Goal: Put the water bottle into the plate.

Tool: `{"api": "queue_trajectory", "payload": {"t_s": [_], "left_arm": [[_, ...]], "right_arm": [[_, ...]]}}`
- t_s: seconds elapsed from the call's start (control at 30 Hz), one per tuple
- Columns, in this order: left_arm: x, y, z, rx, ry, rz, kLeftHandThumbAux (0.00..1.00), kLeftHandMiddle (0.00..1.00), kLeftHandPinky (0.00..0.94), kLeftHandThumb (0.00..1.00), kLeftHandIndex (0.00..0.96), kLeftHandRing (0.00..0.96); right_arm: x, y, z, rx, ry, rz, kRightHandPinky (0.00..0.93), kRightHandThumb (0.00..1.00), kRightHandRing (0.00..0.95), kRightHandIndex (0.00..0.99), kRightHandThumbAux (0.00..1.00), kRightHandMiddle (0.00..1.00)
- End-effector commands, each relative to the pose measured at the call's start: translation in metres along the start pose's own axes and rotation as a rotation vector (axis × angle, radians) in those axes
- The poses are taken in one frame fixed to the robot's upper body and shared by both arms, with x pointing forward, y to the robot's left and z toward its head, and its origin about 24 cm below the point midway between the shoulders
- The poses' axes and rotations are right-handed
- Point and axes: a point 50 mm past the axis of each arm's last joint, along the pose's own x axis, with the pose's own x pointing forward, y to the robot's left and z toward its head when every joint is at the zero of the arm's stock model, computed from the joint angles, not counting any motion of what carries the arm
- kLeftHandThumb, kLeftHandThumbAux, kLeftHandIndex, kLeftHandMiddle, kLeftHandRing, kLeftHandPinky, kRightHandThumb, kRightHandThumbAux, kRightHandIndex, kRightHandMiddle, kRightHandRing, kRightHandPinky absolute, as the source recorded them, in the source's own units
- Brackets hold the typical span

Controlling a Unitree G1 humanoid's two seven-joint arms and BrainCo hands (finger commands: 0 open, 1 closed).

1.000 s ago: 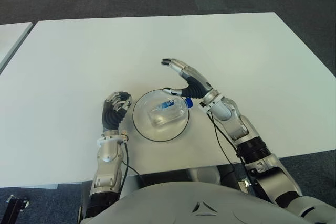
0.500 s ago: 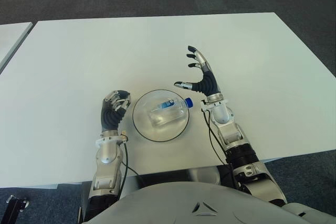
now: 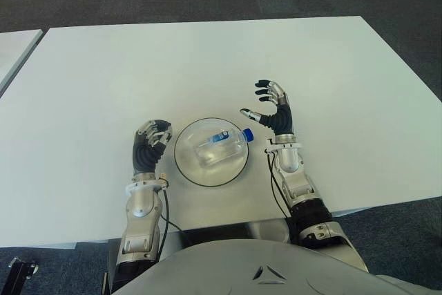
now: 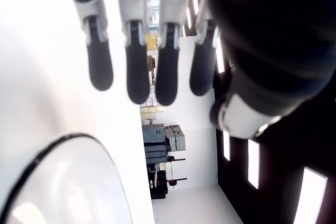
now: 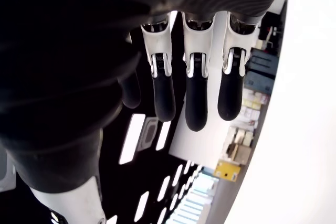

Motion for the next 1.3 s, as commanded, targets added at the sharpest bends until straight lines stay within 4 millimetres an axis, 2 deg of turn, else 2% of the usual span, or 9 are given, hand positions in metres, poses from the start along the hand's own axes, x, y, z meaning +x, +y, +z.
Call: {"api": "queue_trajectory", "payload": {"t_s": [0.03,0.17,0.23,0.27,0.33,0.53,0.73,1.03,1.3], "left_arm": [[-0.004,0.001,-0.004,-0.002,0.024,-0.006,0.719,0.411,0.415,0.702,0.421,0.418],[-0.005,0.001,-0.004,-0.008,0.023,-0.011,0.719,0.413,0.41,0.703,0.421,0.417],[-0.005,0.002,-0.005,-0.01,0.022,-0.012,0.719,0.413,0.407,0.702,0.421,0.415],[-0.005,0.002,-0.005,-0.011,0.023,-0.014,0.719,0.413,0.406,0.702,0.421,0.414],[-0.006,0.002,-0.005,-0.013,0.025,-0.017,0.719,0.413,0.405,0.702,0.421,0.413],[-0.007,0.002,-0.005,-0.01,0.024,-0.022,0.72,0.409,0.411,0.7,0.42,0.411],[-0.007,0.002,-0.005,0.004,0.004,-0.027,0.721,0.408,0.414,0.698,0.419,0.415],[-0.008,0.001,-0.005,0.005,0.003,-0.042,0.719,0.419,0.403,0.699,0.421,0.412],[-0.006,0.001,-0.009,0.01,0.015,-0.051,0.72,0.424,0.404,0.696,0.418,0.41]], "right_arm": [[-0.011,-0.002,-0.013,0.019,0.057,-0.074,0.402,0.712,0.371,0.302,0.922,0.378],[-0.014,-0.001,-0.017,-0.009,0.067,-0.114,0.413,0.548,0.385,0.329,0.956,0.392],[-0.015,0.0,-0.02,-0.026,0.07,-0.134,0.428,0.392,0.398,0.356,0.981,0.4],[-0.016,0.0,-0.021,-0.034,0.071,-0.141,0.432,0.366,0.4,0.36,0.984,0.401],[-0.018,0.001,-0.022,-0.045,0.071,-0.153,0.464,0.245,0.42,0.383,0.993,0.41],[-0.021,0.003,-0.025,-0.064,0.063,-0.168,0.521,0.064,0.474,0.428,0.998,0.438],[-0.025,0.004,-0.028,-0.052,0.066,-0.177,0.574,0.035,0.534,0.48,0.998,0.471],[-0.032,0.003,-0.036,-0.063,0.109,-0.175,0.633,0.105,0.6,0.533,0.998,0.556],[-0.036,0.0,-0.04,-0.08,0.126,-0.158,0.651,0.115,0.621,0.551,0.998,0.59]]}}
